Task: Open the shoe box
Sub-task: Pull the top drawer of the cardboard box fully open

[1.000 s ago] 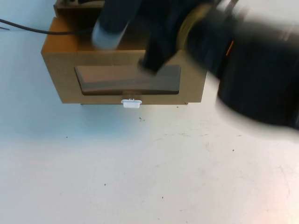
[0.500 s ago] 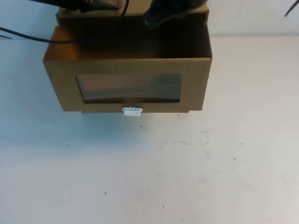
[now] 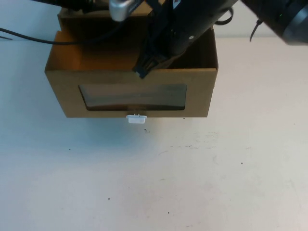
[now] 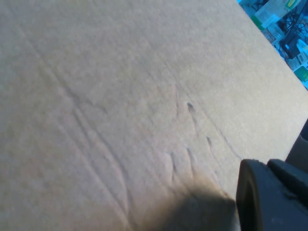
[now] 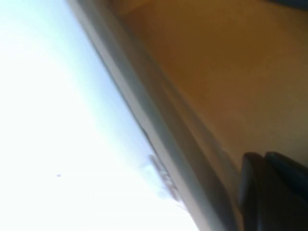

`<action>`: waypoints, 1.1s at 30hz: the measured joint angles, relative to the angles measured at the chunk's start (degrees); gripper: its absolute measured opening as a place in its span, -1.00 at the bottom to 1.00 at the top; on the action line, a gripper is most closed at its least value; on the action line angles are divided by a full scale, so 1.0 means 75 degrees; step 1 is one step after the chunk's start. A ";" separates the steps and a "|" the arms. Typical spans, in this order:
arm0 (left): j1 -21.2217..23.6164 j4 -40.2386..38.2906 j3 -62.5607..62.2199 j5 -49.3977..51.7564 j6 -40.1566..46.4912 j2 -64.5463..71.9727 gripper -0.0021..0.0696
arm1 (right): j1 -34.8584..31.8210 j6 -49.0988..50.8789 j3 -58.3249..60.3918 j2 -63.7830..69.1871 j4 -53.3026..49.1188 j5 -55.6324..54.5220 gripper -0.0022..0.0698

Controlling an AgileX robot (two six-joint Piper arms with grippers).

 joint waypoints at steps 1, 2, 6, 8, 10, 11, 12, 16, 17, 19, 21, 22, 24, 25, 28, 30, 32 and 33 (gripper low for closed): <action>0.0000 0.0000 0.0000 0.0000 0.0000 0.0000 -0.95 | 0.0000 -0.0067 -0.0013 0.0075 0.0143 0.0000 -0.98; 0.0000 0.0000 0.0000 0.0000 0.0000 0.0000 -0.95 | 0.0000 -0.0108 -0.0013 0.0156 0.0276 0.0000 -0.98; 0.0000 0.0000 0.0000 0.0014 0.0000 0.0000 -0.95 | -0.0014 -0.0279 -0.0013 0.0405 0.0562 -0.0096 -0.98; 0.0000 0.0000 0.0000 0.0014 0.0000 0.0000 -0.95 | -0.0031 -0.0385 -0.0013 0.0419 0.0697 -0.0126 -0.98; 0.0000 0.0000 0.0000 0.0014 0.0000 0.0000 -0.95 | -0.0031 -0.0481 -0.0013 0.0419 0.0843 -0.0143 -0.98; 0.0000 0.0000 0.0000 0.0014 0.0000 0.0000 -0.95 | -0.0031 -0.0520 -0.0013 0.0385 0.0921 -0.0143 -0.98; 0.0000 0.0000 0.0000 0.0014 0.0000 0.0000 -0.95 | -0.0031 -0.0554 -0.0013 0.0337 0.1007 -0.0143 -0.98; 0.0000 0.0000 0.0000 0.0014 0.0000 0.0000 -0.95 | -0.0031 -0.0606 -0.0013 0.0069 0.1464 -0.0093 -0.98; 0.0000 0.0000 0.0000 0.0000 0.0000 0.0000 -0.95 | -0.0031 -0.0606 -0.0013 -0.0001 0.1527 -0.0045 -0.98; 0.0000 0.0000 0.0000 0.0000 0.0000 0.0000 -0.95 | -0.0015 -0.0621 -0.0013 -0.0150 0.1628 -0.0003 -0.98; 0.0000 0.0000 0.0000 0.0000 0.0000 0.0000 -0.95 | -0.0015 -0.0637 -0.0013 -0.0224 0.1628 0.0012 -0.98; 0.0000 0.0000 0.0000 0.0000 0.0000 0.0000 -0.95 | -0.0015 -0.0637 -0.0013 -0.0228 0.1628 0.0012 -0.98; 0.0000 0.0000 0.0000 0.0000 0.0000 0.0000 -0.95 | -0.0015 -0.0715 -0.0013 -0.0228 0.1435 0.0016 -0.98; 0.0000 0.0000 0.0000 0.0000 0.0000 0.0000 -0.95 | -0.0015 -0.0761 -0.0013 -0.0228 0.1319 0.0029 -0.98; 0.0000 0.0000 0.0000 0.0000 0.0000 0.0000 -0.95 | 0.0039 -0.1226 -0.0013 -0.0305 0.0988 0.0029 -0.95; 0.0000 0.0000 0.0000 0.0000 0.0000 0.0000 -0.95 | 0.0163 -0.1507 -0.0013 -0.0432 0.0612 0.0045 -0.84; 0.0000 0.0000 0.0000 0.0000 0.0000 0.0000 -0.95 | 0.0309 -0.1639 -0.0013 -0.0597 0.0127 0.0058 -0.66; 0.0000 0.0000 0.0000 0.0000 0.0000 0.0000 -0.95 | 0.0372 -0.1673 -0.0013 -0.0665 -0.0043 0.0058 -0.54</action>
